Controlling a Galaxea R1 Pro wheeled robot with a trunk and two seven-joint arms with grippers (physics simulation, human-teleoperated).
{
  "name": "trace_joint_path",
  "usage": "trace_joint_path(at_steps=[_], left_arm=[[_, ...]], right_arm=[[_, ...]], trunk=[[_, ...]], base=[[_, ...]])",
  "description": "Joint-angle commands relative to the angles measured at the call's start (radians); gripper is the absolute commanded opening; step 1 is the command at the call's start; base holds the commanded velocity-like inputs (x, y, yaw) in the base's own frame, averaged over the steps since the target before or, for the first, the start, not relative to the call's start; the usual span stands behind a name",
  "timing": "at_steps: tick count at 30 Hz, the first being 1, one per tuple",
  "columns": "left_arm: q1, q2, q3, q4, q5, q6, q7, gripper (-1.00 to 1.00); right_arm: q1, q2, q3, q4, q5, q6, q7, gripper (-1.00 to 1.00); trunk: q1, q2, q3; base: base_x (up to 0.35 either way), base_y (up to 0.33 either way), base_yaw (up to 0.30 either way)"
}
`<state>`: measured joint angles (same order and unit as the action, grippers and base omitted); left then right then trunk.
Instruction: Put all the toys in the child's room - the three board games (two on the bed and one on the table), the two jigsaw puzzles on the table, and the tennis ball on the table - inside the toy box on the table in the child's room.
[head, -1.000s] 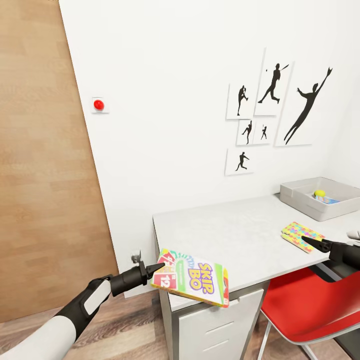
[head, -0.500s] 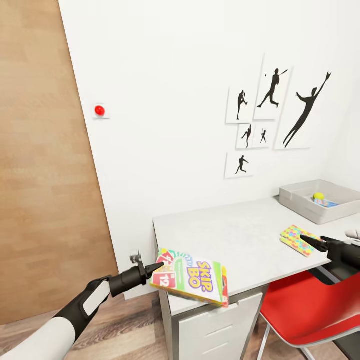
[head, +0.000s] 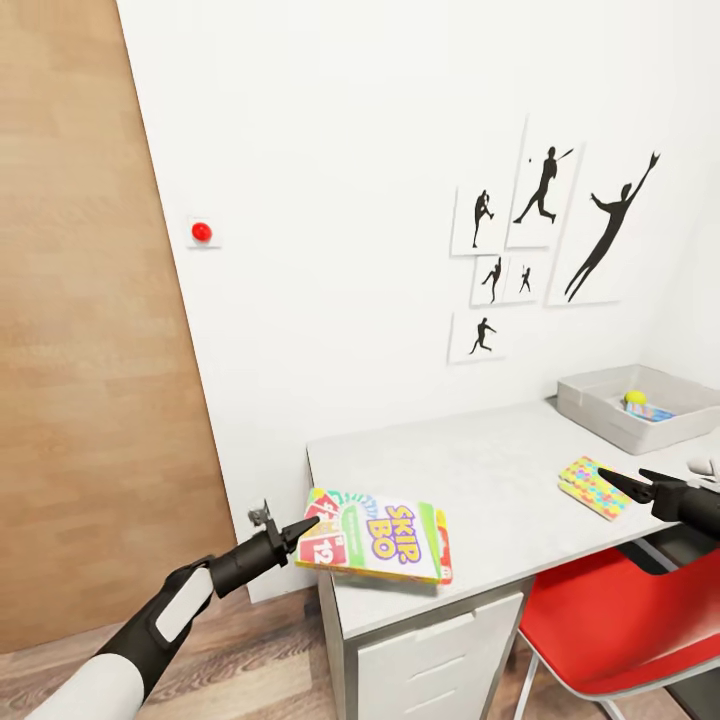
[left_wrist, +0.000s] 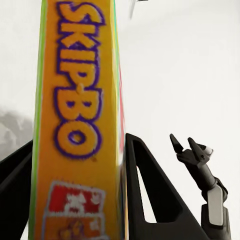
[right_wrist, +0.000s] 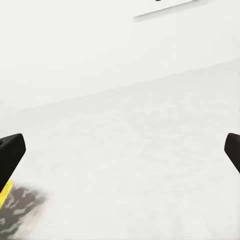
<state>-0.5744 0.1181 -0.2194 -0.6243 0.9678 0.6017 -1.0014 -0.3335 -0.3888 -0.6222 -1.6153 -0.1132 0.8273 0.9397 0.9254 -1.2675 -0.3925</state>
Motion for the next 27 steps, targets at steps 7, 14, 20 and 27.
trace_joint_path(at_steps=[7, 14, 20, 27], left_arm=[[0.016, -0.002, -0.003, -0.046, 0.009, 0.009, 0.002, -1.00], [0.025, -0.006, -0.003, -0.097, 0.010, 0.010, 0.004, -1.00], [0.071, -0.002, 0.006, -0.231, 0.008, 0.042, 0.024, -1.00], [0.122, -0.010, 0.056, -0.383, 0.011, 0.089, 0.134, -1.00]], right_arm=[[-0.001, -0.002, -0.001, 0.000, -0.004, 0.000, 0.001, 1.00], [-0.001, -0.002, -0.001, 0.000, -0.005, -0.001, 0.002, 1.00], [-0.001, -0.002, -0.001, 0.000, -0.004, -0.002, 0.002, 1.00], [-0.001, -0.001, -0.001, 0.000, -0.004, -0.002, 0.002, 1.00]], trunk=[[-0.027, 0.049, 0.021], [-0.054, 0.098, 0.043], [-0.077, 0.140, 0.062], [-0.104, 0.189, 0.084]], base=[[0.000, 0.000, 0.000], [0.000, 0.000, 0.000], [0.000, 0.000, 0.000], [0.000, 0.000, 0.000]])
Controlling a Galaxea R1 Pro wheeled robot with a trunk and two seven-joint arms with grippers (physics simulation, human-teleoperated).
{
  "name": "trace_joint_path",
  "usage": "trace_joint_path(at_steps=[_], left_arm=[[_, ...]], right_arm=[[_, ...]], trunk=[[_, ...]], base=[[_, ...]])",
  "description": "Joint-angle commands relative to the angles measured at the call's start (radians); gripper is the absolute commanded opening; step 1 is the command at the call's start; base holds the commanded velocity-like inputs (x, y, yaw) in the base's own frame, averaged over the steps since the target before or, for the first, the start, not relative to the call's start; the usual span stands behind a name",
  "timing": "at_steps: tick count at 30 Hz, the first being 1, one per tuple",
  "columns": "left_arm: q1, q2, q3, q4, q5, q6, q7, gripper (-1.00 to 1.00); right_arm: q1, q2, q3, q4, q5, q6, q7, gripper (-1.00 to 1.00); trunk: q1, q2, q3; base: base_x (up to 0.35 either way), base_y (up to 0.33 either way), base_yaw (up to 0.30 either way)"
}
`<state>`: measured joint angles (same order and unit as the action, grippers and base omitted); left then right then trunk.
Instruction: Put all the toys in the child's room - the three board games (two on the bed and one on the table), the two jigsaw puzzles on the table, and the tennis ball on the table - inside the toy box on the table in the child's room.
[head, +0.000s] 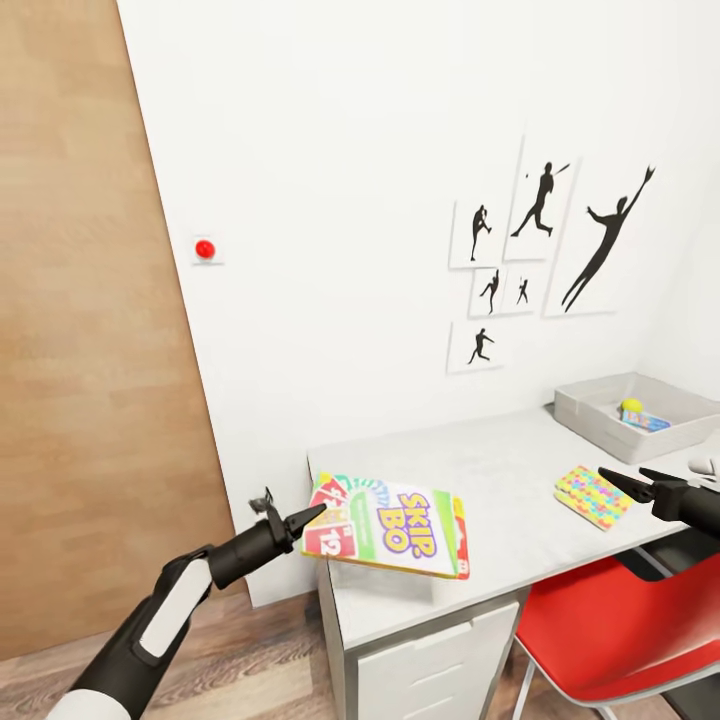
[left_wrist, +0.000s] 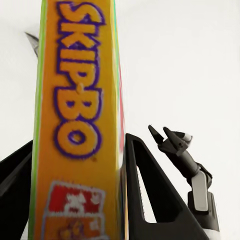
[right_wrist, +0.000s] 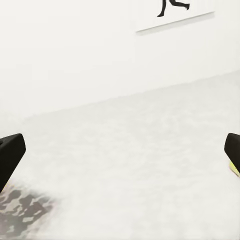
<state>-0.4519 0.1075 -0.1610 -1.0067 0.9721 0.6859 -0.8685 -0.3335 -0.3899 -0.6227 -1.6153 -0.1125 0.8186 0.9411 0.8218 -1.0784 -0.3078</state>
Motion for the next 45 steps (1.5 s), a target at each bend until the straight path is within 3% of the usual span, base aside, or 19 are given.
trace_joint_path(at_steps=[1, 5, 8, 10, 13, 16, 20, 25, 27, 30, 39, 45], left_arm=[[0.007, -0.005, 0.004, -0.042, 0.006, 0.017, 0.034, -1.00], [-0.012, -0.055, 0.023, -0.160, 0.052, 0.096, 0.231, -1.00], [-0.038, -0.071, 0.053, -0.215, 0.154, 0.103, 0.495, -1.00], [-0.050, -0.076, 0.076, -0.267, 0.202, 0.092, 0.618, -1.00], [-0.057, -0.084, 0.086, -0.300, 0.219, 0.091, 0.672, -1.00], [-0.070, -0.099, 0.096, -0.337, 0.232, 0.092, 0.727, -1.00], [-0.072, -0.101, 0.098, -0.363, 0.240, 0.098, 0.745, -1.00], [-0.038, -0.083, 0.106, -0.445, 0.330, 0.118, 0.750, -1.00], [-0.011, -0.070, 0.134, -0.462, 0.360, 0.120, 0.751, -1.00], [0.009, -0.062, 0.160, -0.474, 0.380, 0.124, 0.751, -1.00], [0.061, -0.054, 0.182, -0.497, 0.391, 0.128, 0.746, -1.00], [0.100, -0.024, 0.207, -0.514, 0.394, 0.128, 0.736, -1.00]], right_arm=[[-0.001, 0.000, -0.001, 0.000, -0.005, 0.007, 0.001, 1.00], [-0.001, -0.001, -0.005, 0.000, -0.004, 0.003, 0.030, 1.00], [-0.001, -0.007, -0.012, 0.000, -0.004, -0.005, 0.103, 1.00], [-0.001, -0.009, -0.014, 0.000, -0.003, -0.007, 0.122, 1.00], [-0.001, -0.010, -0.018, 0.000, -0.003, -0.008, 0.129, 1.00], [-0.001, -0.011, -0.051, 0.000, -0.003, -0.010, 0.136, 1.00], [-0.001, -0.011, -0.060, 0.000, -0.003, -0.014, 0.137, 1.00], [-0.001, -0.010, -0.062, 0.000, -0.003, -0.023, 0.137, 1.00], [-0.001, -0.009, -0.063, 0.000, -0.003, -0.025, 0.137, 1.00], [-0.001, -0.004, -0.062, 0.000, -0.003, -0.027, 0.137, 1.00], [-0.001, 0.000, -0.062, 0.000, -0.003, -0.028, 0.137, 1.00], [-0.001, 0.002, -0.062, 0.000, -0.003, -0.029, 0.137, 1.00]], trunk=[[-0.004, 0.006, 0.002], [-0.019, 0.034, 0.014], [-0.031, 0.055, 0.024], [-0.038, 0.069, 0.030], [-0.050, 0.090, 0.040], [-0.061, 0.111, 0.049], [-0.077, 0.139, 0.061], [-0.096, 0.174, 0.077], [-0.104, 0.188, 0.083], [-0.115, 0.209, 0.093], [-0.150, 0.272, 0.121], [-0.173, 0.314, 0.140]], base=[[0.000, 0.000, 0.000], [0.000, 0.000, 0.000], [0.000, 0.000, 0.000], [0.000, 0.000, 0.000], [0.000, 0.000, 0.000], [0.000, 0.000, 0.000], [0.000, 0.000, 0.000], [0.000, 0.000, 0.000], [0.000, 0.000, 0.000], [0.000, 0.000, 0.000], [0.000, 0.000, 0.000], [0.000, 0.000, 0.000]])
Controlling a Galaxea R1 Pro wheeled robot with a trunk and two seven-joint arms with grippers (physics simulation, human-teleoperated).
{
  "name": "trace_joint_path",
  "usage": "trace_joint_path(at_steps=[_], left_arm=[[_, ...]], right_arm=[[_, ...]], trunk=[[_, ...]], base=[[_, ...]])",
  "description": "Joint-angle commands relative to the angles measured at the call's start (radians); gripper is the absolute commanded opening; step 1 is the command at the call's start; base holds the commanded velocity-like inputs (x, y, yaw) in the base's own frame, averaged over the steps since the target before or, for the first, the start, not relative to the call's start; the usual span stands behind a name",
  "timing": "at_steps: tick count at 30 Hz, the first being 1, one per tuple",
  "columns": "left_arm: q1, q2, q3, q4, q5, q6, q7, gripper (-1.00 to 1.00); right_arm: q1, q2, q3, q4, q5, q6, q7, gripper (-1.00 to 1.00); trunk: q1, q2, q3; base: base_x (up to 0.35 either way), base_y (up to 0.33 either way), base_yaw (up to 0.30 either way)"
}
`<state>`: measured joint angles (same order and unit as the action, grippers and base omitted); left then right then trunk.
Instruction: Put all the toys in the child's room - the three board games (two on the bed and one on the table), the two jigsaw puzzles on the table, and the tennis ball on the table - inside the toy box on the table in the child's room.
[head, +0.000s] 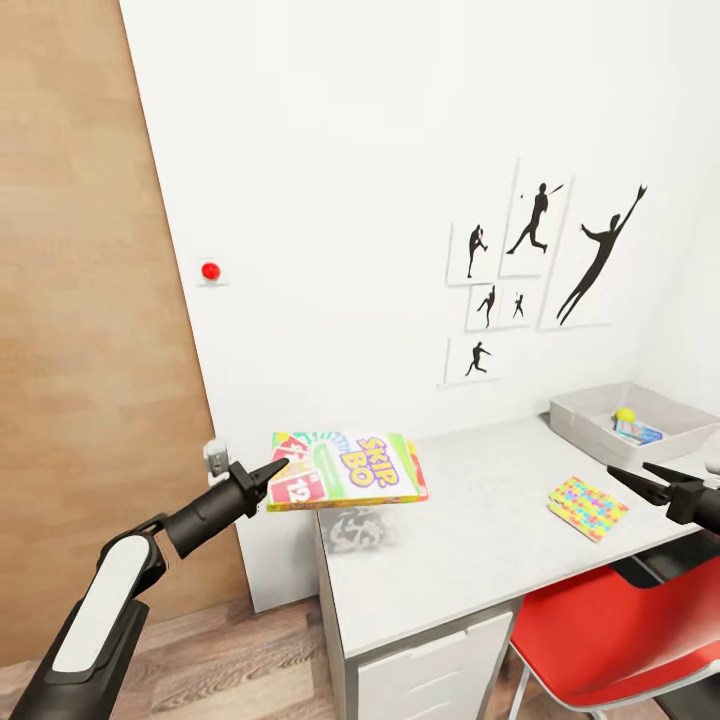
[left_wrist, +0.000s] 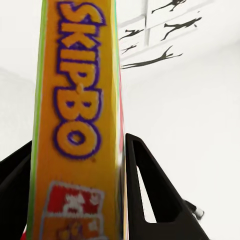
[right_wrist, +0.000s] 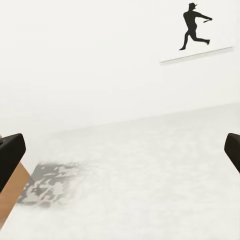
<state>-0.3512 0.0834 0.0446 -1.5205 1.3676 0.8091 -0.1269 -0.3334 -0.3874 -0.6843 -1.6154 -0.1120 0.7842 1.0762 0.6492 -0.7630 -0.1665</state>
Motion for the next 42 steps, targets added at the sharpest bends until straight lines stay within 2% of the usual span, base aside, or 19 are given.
trace_joint_path(at_steps=[1, 13, 42], left_arm=[[0.003, 0.001, 0.003, -0.001, -0.002, 0.005, -0.006, -1.00], [0.038, 0.008, 0.015, -0.015, -0.002, 0.002, -0.008, -1.00], [0.040, 0.007, 0.015, -0.014, -0.001, 0.002, -0.007, -1.00]], right_arm=[[-0.001, -0.001, -0.001, 0.000, -0.003, 0.006, 0.002, 1.00], [-0.001, -0.003, 0.005, 0.000, -0.003, 0.006, 0.002, 1.00], [0.000, -0.008, 0.005, 0.000, -0.003, 0.006, 0.009, 1.00]], trunk=[[-0.004, 0.006, 0.002], [-0.050, 0.090, 0.039], [-0.161, 0.293, 0.130]], base=[[0.000, 0.000, 0.000], [0.000, 0.000, 0.000], [0.000, 0.000, 0.000]])
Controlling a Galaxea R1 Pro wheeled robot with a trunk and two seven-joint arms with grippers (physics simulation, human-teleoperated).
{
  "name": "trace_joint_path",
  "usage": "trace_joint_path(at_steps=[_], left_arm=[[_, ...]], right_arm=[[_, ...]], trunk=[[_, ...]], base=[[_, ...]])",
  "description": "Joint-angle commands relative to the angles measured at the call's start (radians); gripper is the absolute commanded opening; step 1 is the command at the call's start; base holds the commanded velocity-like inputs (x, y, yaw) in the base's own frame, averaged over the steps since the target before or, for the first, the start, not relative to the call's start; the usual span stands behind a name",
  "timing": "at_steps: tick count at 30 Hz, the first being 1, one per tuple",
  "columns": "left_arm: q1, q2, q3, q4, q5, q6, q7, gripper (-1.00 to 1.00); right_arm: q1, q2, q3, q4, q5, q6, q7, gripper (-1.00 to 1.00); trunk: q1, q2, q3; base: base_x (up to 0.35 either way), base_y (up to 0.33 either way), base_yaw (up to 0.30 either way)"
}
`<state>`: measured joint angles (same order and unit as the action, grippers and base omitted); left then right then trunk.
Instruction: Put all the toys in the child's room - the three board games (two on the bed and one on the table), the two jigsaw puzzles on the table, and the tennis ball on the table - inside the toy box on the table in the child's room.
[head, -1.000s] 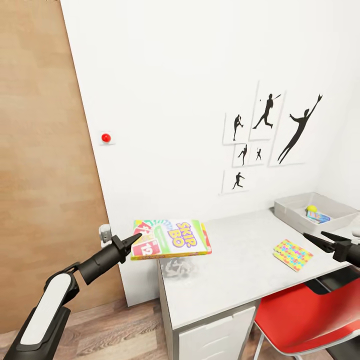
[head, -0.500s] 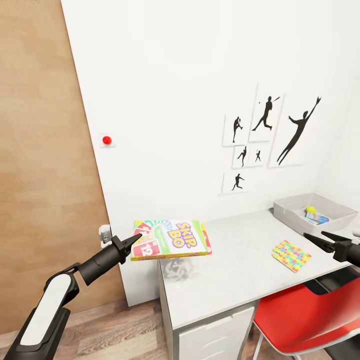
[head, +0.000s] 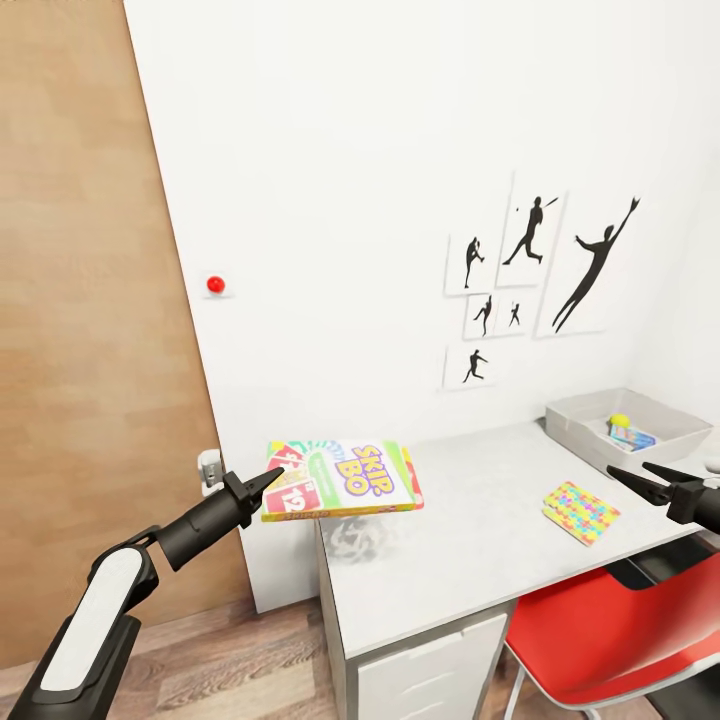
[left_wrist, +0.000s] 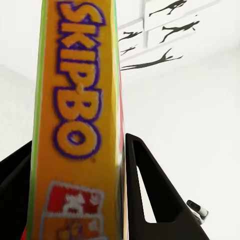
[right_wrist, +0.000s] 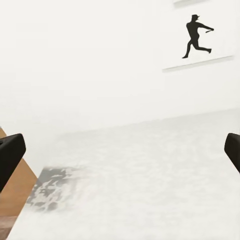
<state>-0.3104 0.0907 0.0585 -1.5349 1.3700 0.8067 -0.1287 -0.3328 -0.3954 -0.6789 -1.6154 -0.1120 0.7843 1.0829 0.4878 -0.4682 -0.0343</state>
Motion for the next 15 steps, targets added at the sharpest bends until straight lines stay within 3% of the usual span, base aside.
trace_joint_path(at_steps=[1, 10, 15], left_arm=[[-0.001, 0.000, 0.001, 0.000, -0.003, 0.005, -0.005, -1.00], [-0.001, 0.000, 0.001, 0.002, -0.003, 0.005, -0.003, -1.00], [-0.001, 0.000, 0.001, 0.002, -0.003, 0.005, -0.001, -1.00]], right_arm=[[-0.001, 0.000, -0.001, 0.000, -0.003, 0.006, 0.002, 1.00], [-0.002, 0.000, -0.002, 0.000, -0.003, 0.006, 0.002, 1.00], [-0.002, 0.000, -0.002, 0.000, -0.003, 0.006, 0.002, 1.00]], trunk=[[-0.003, 0.005, 0.001], [-0.038, 0.068, 0.029], [-0.038, 0.068, 0.029]], base=[[0.000, 0.000, 0.000], [0.000, 0.000, 0.000], [0.000, 0.000, 0.000]])
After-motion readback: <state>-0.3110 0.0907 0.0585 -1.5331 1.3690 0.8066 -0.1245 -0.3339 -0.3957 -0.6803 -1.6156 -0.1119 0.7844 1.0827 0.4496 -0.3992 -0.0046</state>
